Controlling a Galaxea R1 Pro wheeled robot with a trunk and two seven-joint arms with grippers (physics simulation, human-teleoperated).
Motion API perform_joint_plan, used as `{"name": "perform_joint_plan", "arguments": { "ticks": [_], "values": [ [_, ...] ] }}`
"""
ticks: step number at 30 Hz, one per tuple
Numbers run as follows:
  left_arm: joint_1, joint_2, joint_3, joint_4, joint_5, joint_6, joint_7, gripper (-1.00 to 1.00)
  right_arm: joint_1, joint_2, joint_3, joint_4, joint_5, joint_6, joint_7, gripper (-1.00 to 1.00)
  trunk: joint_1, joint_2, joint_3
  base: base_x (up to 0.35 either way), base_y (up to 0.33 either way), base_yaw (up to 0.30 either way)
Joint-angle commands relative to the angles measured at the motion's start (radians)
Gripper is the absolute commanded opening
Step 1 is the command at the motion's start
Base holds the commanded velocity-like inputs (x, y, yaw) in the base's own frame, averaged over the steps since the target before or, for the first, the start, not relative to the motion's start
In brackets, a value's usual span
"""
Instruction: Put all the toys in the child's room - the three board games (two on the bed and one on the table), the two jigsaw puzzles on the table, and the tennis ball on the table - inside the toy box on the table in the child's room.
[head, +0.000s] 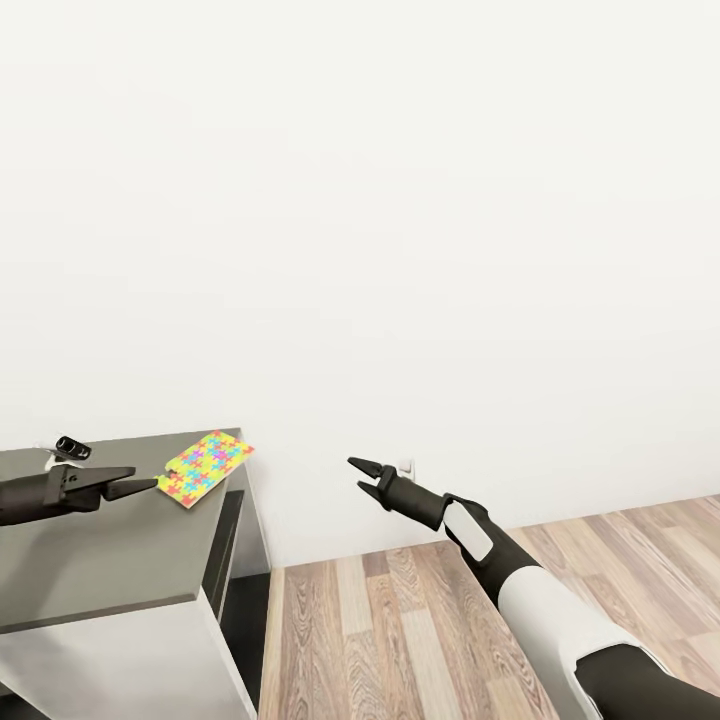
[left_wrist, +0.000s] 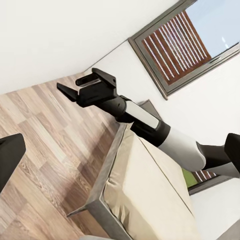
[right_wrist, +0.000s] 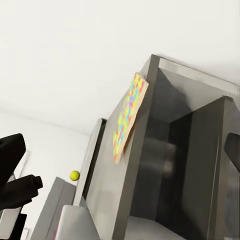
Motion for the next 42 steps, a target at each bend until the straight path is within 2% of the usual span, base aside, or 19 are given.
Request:
{"name": "perform_joint_plan", "arguments": {
  "ticks": [1, 14, 19, 23, 26, 42],
  "values": [
    [-0.001, 0.001, -0.002, 0.0, 0.001, 0.011, -0.004, 1.0, -0.001, 0.0, 0.003, 0.0, -0.009, 0.006, -0.003, 1.0, 0.0, -0.001, -0.001, 0.007, 0.0, 0.0],
    [-0.001, 0.001, -0.002, 0.001, 0.001, 0.011, -0.004, 1.0, -0.001, 0.01, 0.007, 0.001, -0.009, 0.01, -0.061, 1.0, 0.0, -0.001, -0.001, 0.001, 0.095, 0.0],
    [-0.001, 0.001, -0.002, 0.001, 0.001, 0.011, -0.004, 1.0, -0.002, 0.013, 0.042, 0.001, -0.009, 0.01, -0.09, 1.0, 0.0, -0.001, -0.001, 0.0, 0.062, 0.0],
    [-0.001, 0.001, -0.002, 0.001, 0.001, 0.011, -0.004, 1.0, -0.002, 0.014, 0.091, 0.001, -0.01, 0.012, -0.1, 1.0, 0.0, -0.001, -0.001, 0.0, 0.148, 0.0],
    [-0.001, 0.002, -0.002, 0.002, 0.001, 0.011, -0.004, 1.0, -0.002, 0.015, 0.107, 0.001, -0.01, 0.012, -0.102, 1.0, 0.0, -0.001, -0.001, 0.0, 0.066, 0.0],
    [-0.001, 0.002, -0.002, 0.004, 0.001, 0.01, -0.004, 1.0, -0.002, 0.016, 0.119, 0.0, -0.01, 0.011, -0.104, 1.0, 0.0, -0.001, -0.001, 0.054, 0.085, 0.0]
  ]
}}
